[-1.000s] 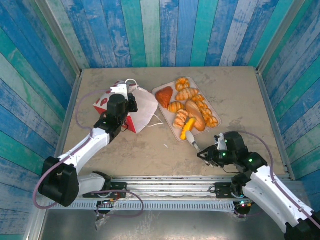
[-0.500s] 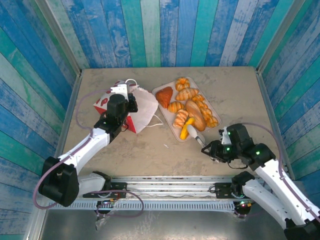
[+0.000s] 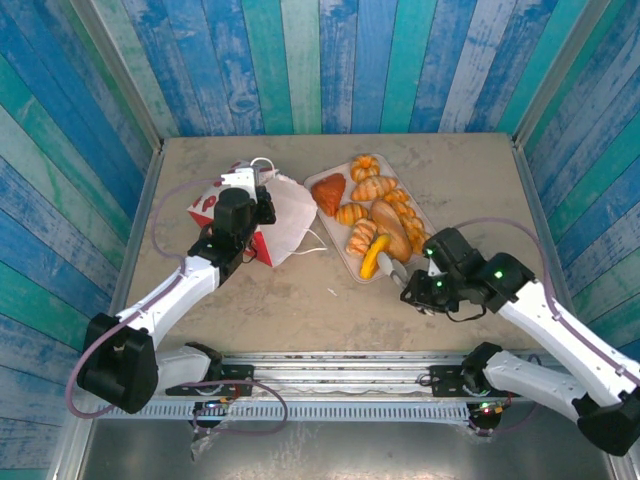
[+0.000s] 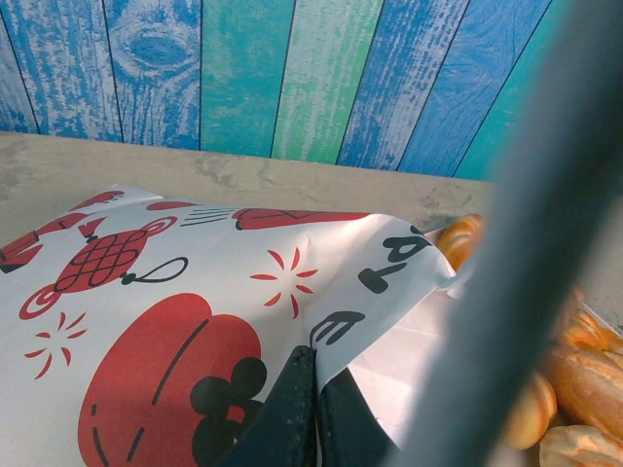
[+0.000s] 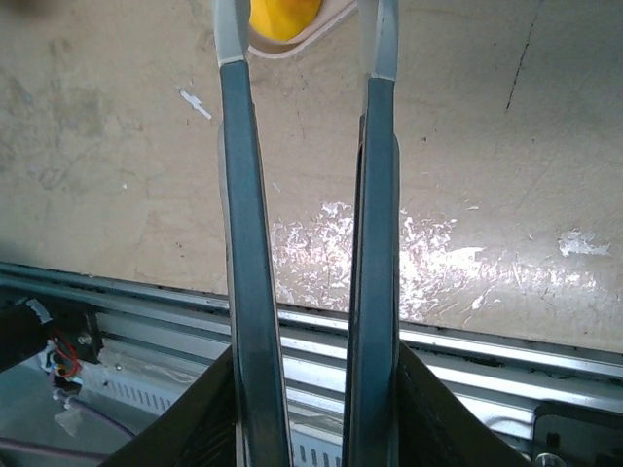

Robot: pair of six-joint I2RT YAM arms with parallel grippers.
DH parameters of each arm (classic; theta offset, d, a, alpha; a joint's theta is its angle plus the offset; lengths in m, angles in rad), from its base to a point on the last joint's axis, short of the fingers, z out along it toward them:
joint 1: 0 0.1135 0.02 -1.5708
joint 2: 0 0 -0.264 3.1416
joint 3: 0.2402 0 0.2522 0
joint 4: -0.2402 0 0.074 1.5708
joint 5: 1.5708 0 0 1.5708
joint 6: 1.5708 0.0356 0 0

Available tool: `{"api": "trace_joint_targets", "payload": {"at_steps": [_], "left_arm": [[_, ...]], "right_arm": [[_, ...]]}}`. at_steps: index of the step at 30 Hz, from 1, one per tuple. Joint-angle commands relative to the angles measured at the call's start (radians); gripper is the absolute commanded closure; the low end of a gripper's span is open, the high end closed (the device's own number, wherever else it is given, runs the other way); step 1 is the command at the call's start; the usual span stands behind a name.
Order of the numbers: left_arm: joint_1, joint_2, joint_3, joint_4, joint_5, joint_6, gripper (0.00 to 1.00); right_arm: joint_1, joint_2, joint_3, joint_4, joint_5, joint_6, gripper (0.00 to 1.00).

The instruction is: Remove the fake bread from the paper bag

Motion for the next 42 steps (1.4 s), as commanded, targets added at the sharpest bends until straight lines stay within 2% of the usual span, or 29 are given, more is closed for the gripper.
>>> {"api": "trace_joint_targets", "payload": {"at_steps": [1,10,20,42], "left_arm": [[-0.004,-0.011,-0.011,0.009,0.023,-0.017,0.93],[-0.004,-0.013,-0.024,0.026,0.036,-0.001,0.93],[-0.004,0.003,-0.029,0.041,0.037,0.007,0.93],[-0.004,0.016,-0.032,0.046,0.039,0.011,0.93]], "right_arm": [[0.031,0.056,0.056,-0.026,0.082,0.036,0.64],[0.102,0.2,0.166,-0.053,0.143,0.07,0.64],[0.141,0.288,0.204,-0.053,0.16,0.081,0.62],[0.151,0.341,0.252,-0.059,0.174,0.066,0.59]]}}
